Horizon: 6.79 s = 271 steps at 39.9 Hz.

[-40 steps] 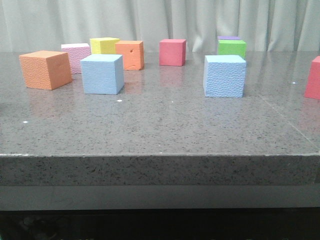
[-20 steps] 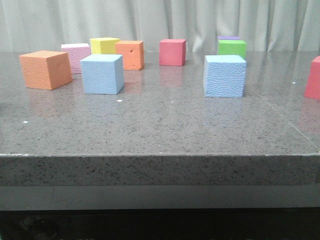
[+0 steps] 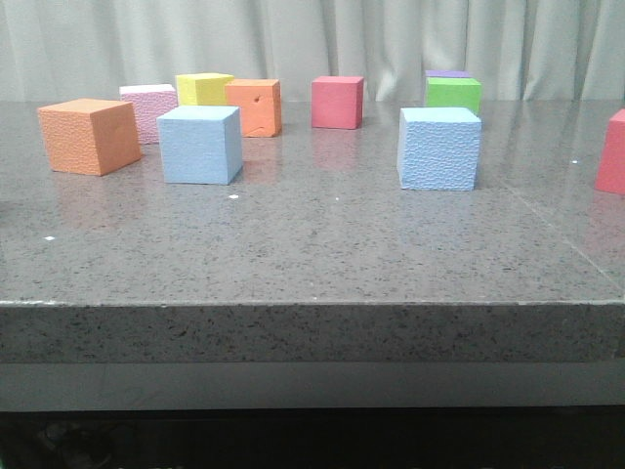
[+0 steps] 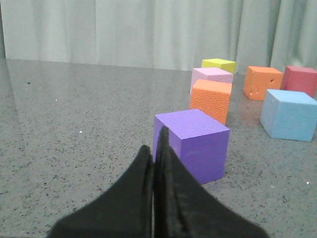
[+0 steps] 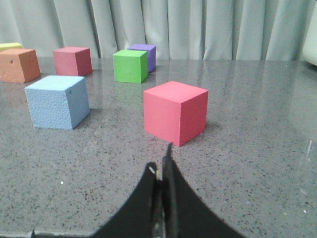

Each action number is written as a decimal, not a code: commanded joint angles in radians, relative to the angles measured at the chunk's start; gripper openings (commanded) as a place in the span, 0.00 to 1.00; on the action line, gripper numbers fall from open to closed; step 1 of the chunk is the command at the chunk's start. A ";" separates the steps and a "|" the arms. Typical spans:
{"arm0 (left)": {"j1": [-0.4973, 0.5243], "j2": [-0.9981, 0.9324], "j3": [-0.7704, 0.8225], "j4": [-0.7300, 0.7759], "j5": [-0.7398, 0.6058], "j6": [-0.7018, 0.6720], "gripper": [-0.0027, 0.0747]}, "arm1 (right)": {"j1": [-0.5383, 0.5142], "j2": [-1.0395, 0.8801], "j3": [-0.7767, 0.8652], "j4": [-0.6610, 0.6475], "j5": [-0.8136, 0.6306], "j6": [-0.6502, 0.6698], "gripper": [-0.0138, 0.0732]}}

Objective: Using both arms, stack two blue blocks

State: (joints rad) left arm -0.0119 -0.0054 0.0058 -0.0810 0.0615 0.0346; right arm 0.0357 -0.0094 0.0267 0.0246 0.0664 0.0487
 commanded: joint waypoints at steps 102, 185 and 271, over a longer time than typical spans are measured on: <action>-0.259 0.585 -0.782 0.018 0.521 -0.005 0.67 | 0.553 1.364 -1.255 -0.532 0.703 0.596 0.90; -0.259 0.585 -0.782 0.018 0.506 -0.005 0.67 | 0.465 1.665 -1.507 0.063 0.645 -0.486 0.56; -0.259 0.585 -0.782 0.020 0.506 -0.003 0.67 | 0.352 1.869 -1.653 0.646 0.942 -1.444 0.77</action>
State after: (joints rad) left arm -0.2636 0.5708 -0.7482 -0.0593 0.6497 0.0346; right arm 0.3895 1.9096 -1.6021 0.6255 1.0114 -1.3810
